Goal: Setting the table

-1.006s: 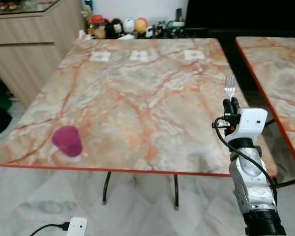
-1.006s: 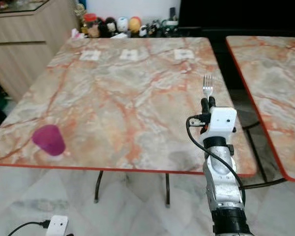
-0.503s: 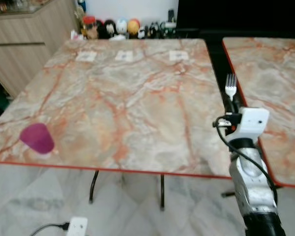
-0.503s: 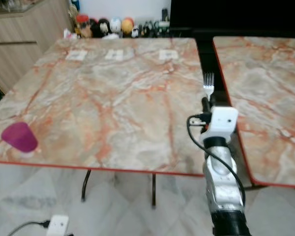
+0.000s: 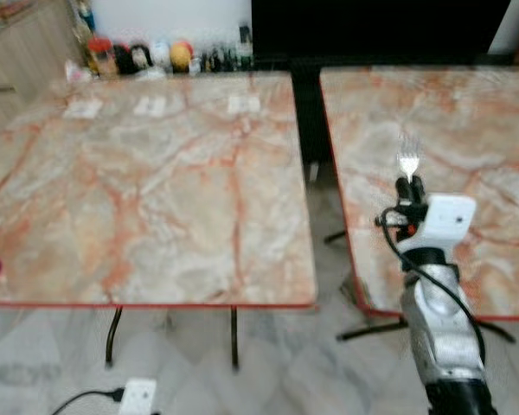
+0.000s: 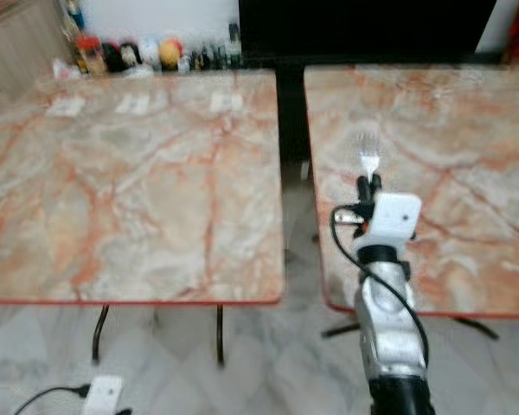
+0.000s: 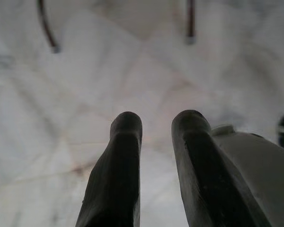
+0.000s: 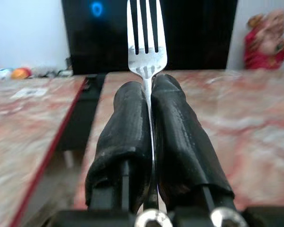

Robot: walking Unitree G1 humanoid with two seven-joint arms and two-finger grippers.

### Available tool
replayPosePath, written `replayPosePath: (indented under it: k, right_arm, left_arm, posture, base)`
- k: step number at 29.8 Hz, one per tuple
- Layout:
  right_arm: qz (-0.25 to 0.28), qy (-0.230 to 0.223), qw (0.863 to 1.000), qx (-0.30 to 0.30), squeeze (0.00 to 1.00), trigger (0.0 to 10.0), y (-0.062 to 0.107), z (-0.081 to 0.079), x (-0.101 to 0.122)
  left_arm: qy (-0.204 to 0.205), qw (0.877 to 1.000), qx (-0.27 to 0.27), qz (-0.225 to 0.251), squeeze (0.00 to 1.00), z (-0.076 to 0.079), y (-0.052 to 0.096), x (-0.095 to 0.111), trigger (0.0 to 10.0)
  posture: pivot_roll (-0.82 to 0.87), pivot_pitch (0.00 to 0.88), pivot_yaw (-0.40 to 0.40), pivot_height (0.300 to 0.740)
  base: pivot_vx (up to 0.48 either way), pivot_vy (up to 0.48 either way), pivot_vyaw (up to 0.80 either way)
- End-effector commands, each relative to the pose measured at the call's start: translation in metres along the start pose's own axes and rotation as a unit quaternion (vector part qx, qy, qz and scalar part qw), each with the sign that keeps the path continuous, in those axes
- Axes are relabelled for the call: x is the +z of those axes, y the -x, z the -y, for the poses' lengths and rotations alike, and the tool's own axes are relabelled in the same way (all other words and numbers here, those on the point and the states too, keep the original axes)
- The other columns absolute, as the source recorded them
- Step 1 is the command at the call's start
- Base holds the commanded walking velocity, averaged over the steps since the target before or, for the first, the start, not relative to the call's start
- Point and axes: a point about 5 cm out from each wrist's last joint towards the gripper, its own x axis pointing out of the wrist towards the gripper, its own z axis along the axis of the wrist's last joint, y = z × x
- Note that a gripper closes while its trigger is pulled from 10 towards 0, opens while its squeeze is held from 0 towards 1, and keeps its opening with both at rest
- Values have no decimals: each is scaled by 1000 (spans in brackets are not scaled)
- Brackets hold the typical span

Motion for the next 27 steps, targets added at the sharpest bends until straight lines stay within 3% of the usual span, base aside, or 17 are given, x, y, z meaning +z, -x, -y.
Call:
replayPosePath:
  k: [1,10,27]
  right_arm:
    - [6,-10,1000,5,0,10000,0,-6,3]
    - [2,-17,1000,10,0,10000,1,-12,1]
    - [3,-11,1000,-12,0,10000,-3,-4,2]
  left_arm:
    - [-13,1000,5,-18,0,-6,3,-10,10000]
    - [-16,1000,2,-13,0,-5,2,-6,10000]
    - [-16,1000,3,-10,0,-7,0,-2,10000]
  posture:
    - [-71,29,33,740]
    - [-73,16,35,740]
    - [-85,39,46,740]
  base:
    - [0,-461,0]
    - [0,-461,0]
    - [0,-461,0]
